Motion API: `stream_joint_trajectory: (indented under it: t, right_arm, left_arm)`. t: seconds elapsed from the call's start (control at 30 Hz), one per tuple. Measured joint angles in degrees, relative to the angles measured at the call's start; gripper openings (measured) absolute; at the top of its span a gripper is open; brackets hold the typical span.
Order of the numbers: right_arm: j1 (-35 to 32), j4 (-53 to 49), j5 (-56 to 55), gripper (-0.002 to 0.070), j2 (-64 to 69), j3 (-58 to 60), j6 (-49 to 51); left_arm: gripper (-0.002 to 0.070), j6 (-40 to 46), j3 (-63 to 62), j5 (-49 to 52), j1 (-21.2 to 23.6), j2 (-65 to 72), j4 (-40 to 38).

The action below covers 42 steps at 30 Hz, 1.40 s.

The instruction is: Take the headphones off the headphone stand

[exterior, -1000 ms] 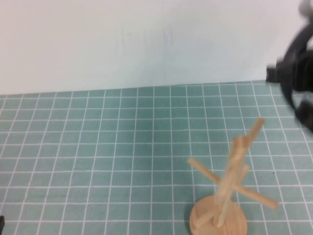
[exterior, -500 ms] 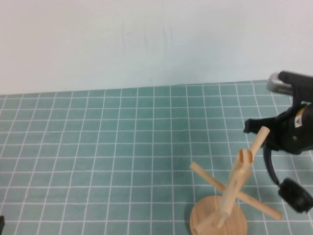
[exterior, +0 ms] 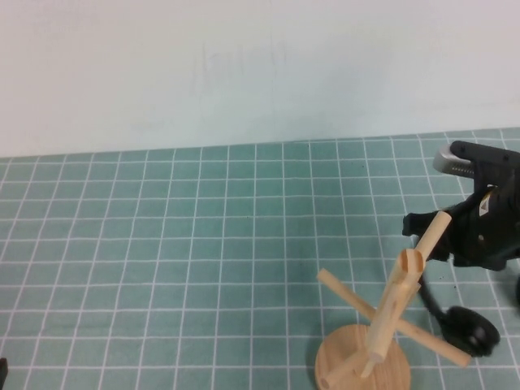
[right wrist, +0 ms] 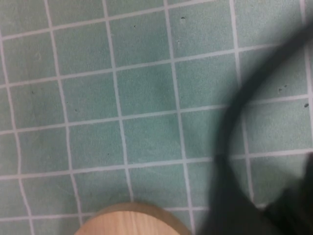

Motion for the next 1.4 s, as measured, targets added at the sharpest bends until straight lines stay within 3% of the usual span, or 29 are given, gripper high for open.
stream_joint_trajectory:
  t: [0.07, 0.2, 0.3, 0.5, 0.53, 0.77, 1.17, 1.4]
  right_arm:
    - [0.1, 0.4, 1.3, 0.0533, -0.6, -1.2, -3.3]
    - [0.3, 3.8, 5.0, 0.0491, -5.3, -4.9, -13.3]
    - [0.3, -0.1, 11.1, 0.0363, -11.4, -9.3, -16.4]
    - [0.3, -14.1, 20.1, 0.0008, -26.4, -19.1, -16.2]
    - [0.3, -15.3, 20.0, -0.0006, -29.3, -19.6, -16.0]
    - [0.3, -10.7, 15.0, -0.0006, -46.9, -10.6, -16.0]
    - [0.3, -5.7, 17.6, -0.0006, -71.7, 11.7, -12.1]
    - [0.3, -19.4, 17.2, -0.0006, -75.3, 15.5, -11.4]
  left_arm:
    - [-0.0005, 0.0, 0.0, 0.0, 0.0, 0.0, 0.0]
    - [-0.0005, 0.0, 0.0, 0.0, 0.0, 0.0, 0.0]
    - [-0.0005, 0.0, 0.0, 0.0, 0.0, 0.0, 0.0]
    - [-0.0005, 0.0, 0.0, 0.0, 0.0, 0.0, 0.0]
    - [-0.0005, 0.0, 0.0, 0.0, 0.0, 0.0, 0.0]
    - [-0.0005, 0.0, 0.0, 0.0, 0.0, 0.0, 0.0]
    - [-0.0005, 0.0, 0.0, 0.0, 0.0, 0.0, 0.0]
    - [-0.0005, 0.0, 0.0, 0.0, 0.0, 0.0, 0.0]
